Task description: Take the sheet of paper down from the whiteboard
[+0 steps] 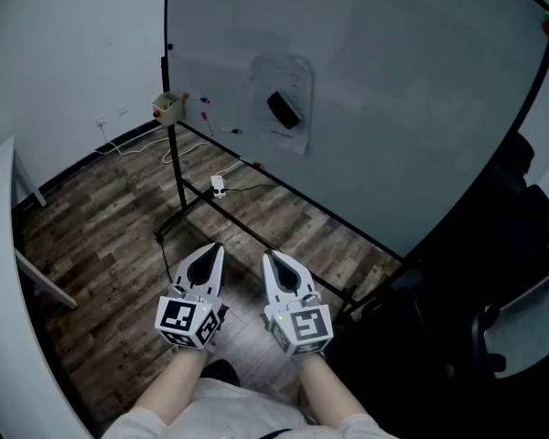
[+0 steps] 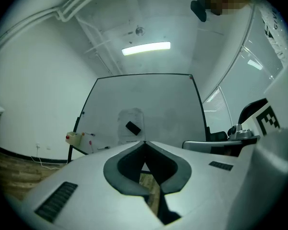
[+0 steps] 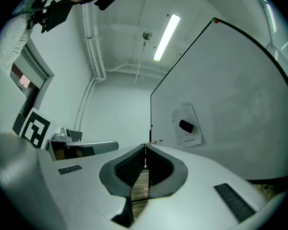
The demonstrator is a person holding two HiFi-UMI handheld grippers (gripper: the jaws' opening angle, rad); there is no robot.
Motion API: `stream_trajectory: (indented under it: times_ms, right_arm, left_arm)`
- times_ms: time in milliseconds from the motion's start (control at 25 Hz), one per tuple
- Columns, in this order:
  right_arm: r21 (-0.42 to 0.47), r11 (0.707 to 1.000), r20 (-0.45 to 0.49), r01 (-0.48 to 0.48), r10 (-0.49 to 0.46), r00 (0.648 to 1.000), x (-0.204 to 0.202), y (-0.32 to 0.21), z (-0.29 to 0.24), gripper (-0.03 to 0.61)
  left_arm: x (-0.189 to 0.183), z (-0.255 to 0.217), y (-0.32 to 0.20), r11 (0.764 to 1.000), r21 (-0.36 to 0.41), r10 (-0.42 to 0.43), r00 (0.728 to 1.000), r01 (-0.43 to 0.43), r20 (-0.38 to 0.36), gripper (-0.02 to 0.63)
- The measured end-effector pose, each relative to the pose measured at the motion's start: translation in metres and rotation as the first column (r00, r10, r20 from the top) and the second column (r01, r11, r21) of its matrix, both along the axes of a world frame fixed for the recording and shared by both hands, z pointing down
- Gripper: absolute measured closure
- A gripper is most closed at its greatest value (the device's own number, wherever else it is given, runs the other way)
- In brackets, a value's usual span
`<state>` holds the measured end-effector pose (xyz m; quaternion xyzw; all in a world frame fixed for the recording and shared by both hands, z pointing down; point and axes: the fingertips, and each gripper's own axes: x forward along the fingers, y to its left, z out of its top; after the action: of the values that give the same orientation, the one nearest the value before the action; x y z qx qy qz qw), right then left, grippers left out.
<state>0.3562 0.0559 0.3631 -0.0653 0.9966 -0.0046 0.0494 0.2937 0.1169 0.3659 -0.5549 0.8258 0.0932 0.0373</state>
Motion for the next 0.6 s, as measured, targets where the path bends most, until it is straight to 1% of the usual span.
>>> stream_trajectory:
  times_ms: [120,280,440,600]
  right_arm:
    - [0.013,1.000,0.000,-0.002,0.002,1.000,-0.007,-0.006,0.000,0.558]
    - [0.015,1.000,-0.009,-0.018,0.018,1.000,-0.027,-0.027,0.007,0.558]
    - [0.018,0.999,-0.017,-0.039,0.040,0.999,-0.060,-0.051,0.009,0.558]
    - [0.026,0.998,-0.023,-0.061,0.061,0.998,-0.101,-0.067,0.006,0.558]
  left_arm:
    - [-0.008,-0.002,-0.008,1.000,0.001,-0.003,1.000,0.003,0.015,0.598]
    - [-0.032,0.001,-0.028,1.000,0.008,0.010,1.000,-0.010,0.012,0.598]
    - [-0.063,0.003,-0.054,0.999,0.011,0.033,0.999,-0.033,-0.003,0.598]
    - [-0.105,0.000,-0.074,0.999,0.010,0.052,0.999,-0.052,0.002,0.598]
